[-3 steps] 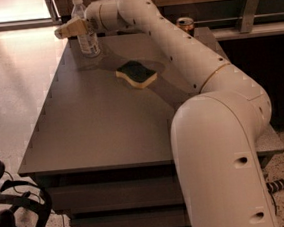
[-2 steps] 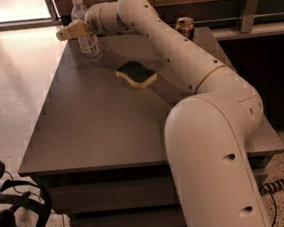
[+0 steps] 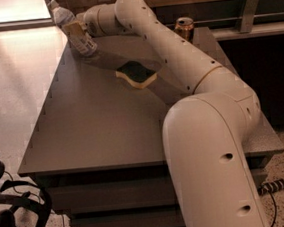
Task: Pick blue plastic bottle
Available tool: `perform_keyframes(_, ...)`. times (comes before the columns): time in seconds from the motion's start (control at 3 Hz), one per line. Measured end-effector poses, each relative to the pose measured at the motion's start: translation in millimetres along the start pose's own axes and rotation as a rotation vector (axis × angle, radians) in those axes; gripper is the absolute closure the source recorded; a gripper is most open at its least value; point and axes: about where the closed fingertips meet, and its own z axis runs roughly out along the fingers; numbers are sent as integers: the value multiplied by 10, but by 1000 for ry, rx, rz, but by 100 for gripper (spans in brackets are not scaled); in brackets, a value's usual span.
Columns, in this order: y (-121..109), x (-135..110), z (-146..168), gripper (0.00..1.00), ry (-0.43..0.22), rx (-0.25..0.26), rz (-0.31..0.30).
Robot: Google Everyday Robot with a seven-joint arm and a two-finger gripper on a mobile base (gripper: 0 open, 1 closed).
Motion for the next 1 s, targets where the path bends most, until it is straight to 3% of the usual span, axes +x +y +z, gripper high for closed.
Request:
perform_keyframes(0.33, 25, 12, 29, 87, 1, -5, 1)
perform_keyframes(0.67, 46, 22, 53, 100, 3, -9, 2)
perform_keyframes(1.0, 57, 10, 46, 100, -2, -8, 3)
